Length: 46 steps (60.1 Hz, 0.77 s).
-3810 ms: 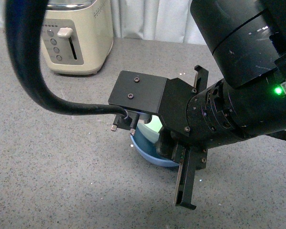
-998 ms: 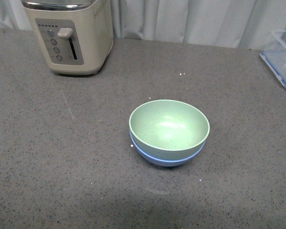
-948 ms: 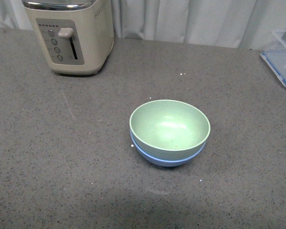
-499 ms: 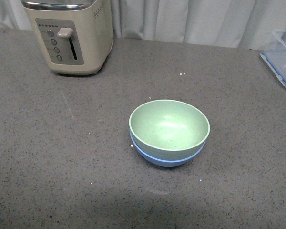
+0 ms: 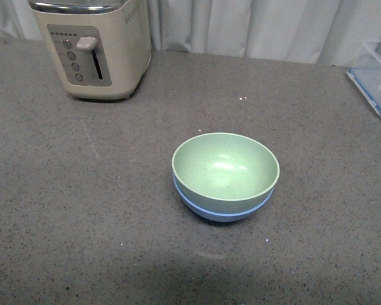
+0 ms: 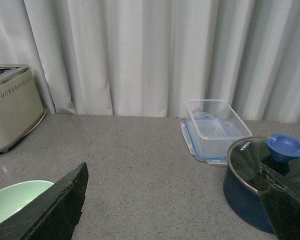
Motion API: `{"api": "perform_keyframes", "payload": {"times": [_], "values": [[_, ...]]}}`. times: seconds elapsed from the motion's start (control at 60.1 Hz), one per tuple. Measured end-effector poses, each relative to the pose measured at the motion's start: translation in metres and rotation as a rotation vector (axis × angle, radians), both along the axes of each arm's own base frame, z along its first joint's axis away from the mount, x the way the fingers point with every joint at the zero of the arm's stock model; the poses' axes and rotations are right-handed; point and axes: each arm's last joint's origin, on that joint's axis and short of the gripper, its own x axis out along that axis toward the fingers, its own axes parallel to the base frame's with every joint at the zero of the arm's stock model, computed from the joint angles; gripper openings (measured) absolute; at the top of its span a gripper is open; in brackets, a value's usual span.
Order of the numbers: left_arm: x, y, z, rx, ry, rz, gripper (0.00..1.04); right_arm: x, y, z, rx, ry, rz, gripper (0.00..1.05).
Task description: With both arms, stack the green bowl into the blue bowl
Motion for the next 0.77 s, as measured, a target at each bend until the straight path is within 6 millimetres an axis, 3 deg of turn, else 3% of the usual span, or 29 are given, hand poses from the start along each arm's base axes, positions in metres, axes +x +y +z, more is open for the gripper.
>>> {"api": "perform_keyframes", "payload": {"times": [0.765], "values": [[0.0,0.0,0.0,0.0,0.0,0.0,0.98,0.0,0.0,0.0001,0.0,0.0,0.0,0.96]]}}
